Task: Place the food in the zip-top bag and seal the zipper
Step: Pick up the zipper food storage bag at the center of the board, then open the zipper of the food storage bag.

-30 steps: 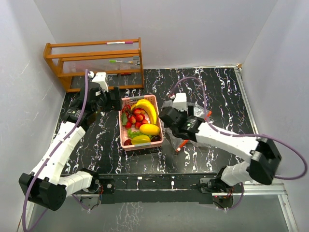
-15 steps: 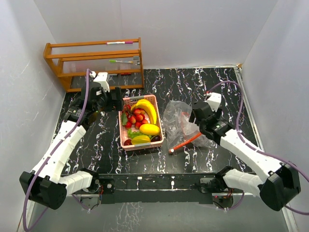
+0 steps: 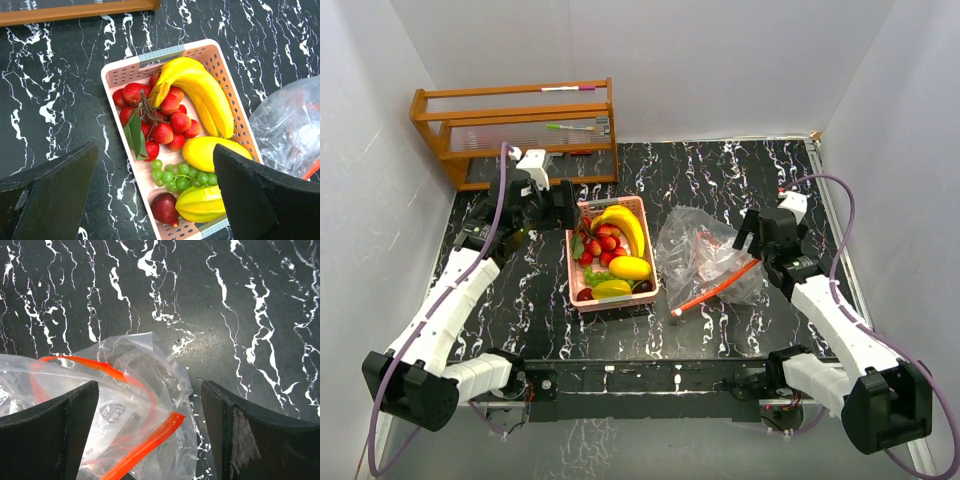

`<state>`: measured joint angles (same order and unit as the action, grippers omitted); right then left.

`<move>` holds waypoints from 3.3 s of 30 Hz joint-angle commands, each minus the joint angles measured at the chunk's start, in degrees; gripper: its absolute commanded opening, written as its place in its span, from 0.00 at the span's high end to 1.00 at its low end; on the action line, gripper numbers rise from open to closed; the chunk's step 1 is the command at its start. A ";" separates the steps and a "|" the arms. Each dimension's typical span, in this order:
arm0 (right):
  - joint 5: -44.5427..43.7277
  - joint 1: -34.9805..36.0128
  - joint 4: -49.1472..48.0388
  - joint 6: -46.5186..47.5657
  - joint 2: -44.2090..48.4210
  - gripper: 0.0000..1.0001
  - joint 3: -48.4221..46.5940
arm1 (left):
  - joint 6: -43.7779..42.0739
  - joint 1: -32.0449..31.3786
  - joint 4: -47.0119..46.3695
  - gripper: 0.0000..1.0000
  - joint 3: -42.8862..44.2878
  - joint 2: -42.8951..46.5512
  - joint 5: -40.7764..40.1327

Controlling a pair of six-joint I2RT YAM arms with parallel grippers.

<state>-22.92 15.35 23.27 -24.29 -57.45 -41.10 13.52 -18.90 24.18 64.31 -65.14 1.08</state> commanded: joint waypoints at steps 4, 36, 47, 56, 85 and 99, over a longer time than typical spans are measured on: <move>18.48 -5.57 -10.45 2.28 6.14 0.14 5.30 | -0.07 -0.20 -0.78 0.03 -0.94 -0.23 1.81; 48.47 -5.99 -5.76 -0.08 16.60 0.67 10.33 | 0.98 -0.18 -3.50 0.03 -1.12 -3.60 4.86; 48.64 -5.96 -1.48 0.98 14.36 0.86 7.30 | 1.07 -0.18 -3.79 0.03 -0.78 -4.40 5.64; 30.47 -5.97 -1.40 -5.96 17.36 0.92 -7.36 | 2.48 -0.18 -5.41 0.03 -0.64 -3.76 9.58; 27.11 -5.67 -51.35 -63.99 17.88 0.92 11.32 | 40.44 -5.08 -82.70 0.13 -28.77 -2.14 22.94; 27.36 -4.02 -54.05 -65.54 14.21 0.92 8.42 | 38.71 -17.26 -92.02 0.09 -20.09 -20.94 16.98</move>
<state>3.46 10.90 -26.04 -88.92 -43.13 -29.43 53.58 -33.89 -61.95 40.99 -85.06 20.64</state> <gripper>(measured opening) 0.077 0.905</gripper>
